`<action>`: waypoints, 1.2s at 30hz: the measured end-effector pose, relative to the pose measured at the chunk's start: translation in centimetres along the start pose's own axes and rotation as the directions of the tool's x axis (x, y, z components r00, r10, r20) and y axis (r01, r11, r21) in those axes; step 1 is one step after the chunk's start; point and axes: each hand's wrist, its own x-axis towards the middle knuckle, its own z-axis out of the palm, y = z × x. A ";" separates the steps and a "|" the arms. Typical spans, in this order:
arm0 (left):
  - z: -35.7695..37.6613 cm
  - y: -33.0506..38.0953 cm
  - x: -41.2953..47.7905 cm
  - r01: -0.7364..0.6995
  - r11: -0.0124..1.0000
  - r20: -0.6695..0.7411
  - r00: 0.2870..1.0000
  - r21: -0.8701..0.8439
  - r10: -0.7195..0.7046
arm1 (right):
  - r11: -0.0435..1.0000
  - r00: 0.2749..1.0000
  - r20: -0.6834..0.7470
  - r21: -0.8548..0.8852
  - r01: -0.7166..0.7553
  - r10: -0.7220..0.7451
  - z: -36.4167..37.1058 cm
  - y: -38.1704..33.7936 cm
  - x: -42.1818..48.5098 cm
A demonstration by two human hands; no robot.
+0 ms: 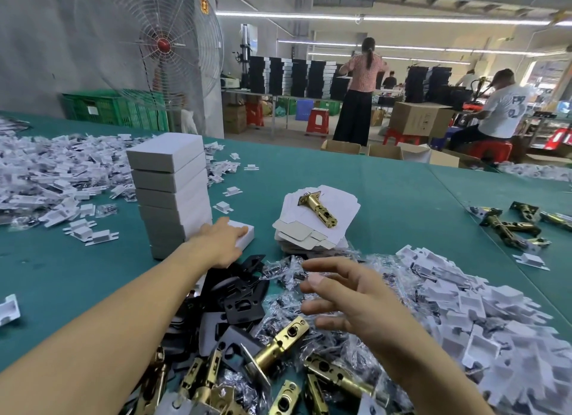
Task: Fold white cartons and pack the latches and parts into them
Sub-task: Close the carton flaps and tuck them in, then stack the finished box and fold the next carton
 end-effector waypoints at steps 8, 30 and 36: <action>0.7 2.0 0.9 0.120 0.992 -0.272 0.957 0.047 -0.103 | 0.998 1.000 0.020 -0.059 -0.020 0.021 0.3 0.3 0.0; 1.3 1.5 -1.1 -0.018 0.909 -0.215 0.969 0.416 0.118 | 0.998 1.000 0.020 -0.056 -0.018 0.019 0.1 0.1 0.0; -0.5 -0.1 -1.7 -0.035 0.959 -0.185 0.979 0.281 0.089 | 0.998 0.999 0.040 -0.055 -0.010 0.012 0.3 0.0 -0.1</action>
